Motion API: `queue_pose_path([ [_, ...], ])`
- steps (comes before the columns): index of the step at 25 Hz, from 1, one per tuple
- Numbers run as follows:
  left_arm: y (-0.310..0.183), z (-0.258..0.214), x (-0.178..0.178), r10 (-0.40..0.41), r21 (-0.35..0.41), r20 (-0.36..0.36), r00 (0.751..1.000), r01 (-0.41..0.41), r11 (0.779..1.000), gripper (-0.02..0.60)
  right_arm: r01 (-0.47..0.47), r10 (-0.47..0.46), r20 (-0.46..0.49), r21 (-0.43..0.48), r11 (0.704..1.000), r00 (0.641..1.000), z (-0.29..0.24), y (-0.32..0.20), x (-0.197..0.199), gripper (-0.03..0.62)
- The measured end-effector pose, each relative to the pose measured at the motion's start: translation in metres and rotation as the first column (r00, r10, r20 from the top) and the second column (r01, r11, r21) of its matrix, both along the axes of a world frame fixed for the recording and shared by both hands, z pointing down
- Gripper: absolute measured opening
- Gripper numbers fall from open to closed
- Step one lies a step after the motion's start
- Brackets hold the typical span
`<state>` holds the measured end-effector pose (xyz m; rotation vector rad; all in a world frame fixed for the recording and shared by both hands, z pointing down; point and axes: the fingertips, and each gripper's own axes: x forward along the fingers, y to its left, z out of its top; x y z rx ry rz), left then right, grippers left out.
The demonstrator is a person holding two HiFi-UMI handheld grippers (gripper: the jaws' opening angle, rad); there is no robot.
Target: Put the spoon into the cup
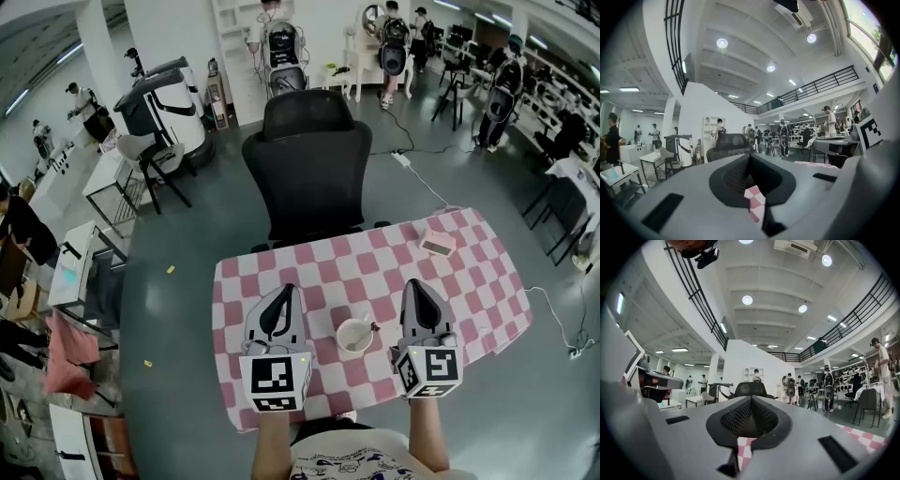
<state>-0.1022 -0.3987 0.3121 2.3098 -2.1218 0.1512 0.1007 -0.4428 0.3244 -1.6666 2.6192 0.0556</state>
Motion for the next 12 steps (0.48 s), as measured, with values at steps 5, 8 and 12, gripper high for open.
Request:
queue_pose_path([
  [5,0.0,0.0005,-0.0005,-0.002,-0.001,-0.001,1.0,0.002,1.0,0.014,0.002,-0.002,0.004,-0.001,1.0,1.0,-0.0005,-0.0005,0.0004,0.014],
  [8,-0.0006,0.0028,0.0001,-0.004,-0.004,0.001,1.0,0.004,1.0,0.014,0.003,-0.003,0.004,-0.001,1.0,1.0,0.0003,-0.0012,0.0013,0.014],
  [12,-0.0022,0.0054,0.0016,-0.005,-0.008,0.0,1.0,0.005,1.0,0.014,0.0,0.0,0.006,0.001,1.0,1.0,0.001,-0.0033,0.0041,0.014],
])
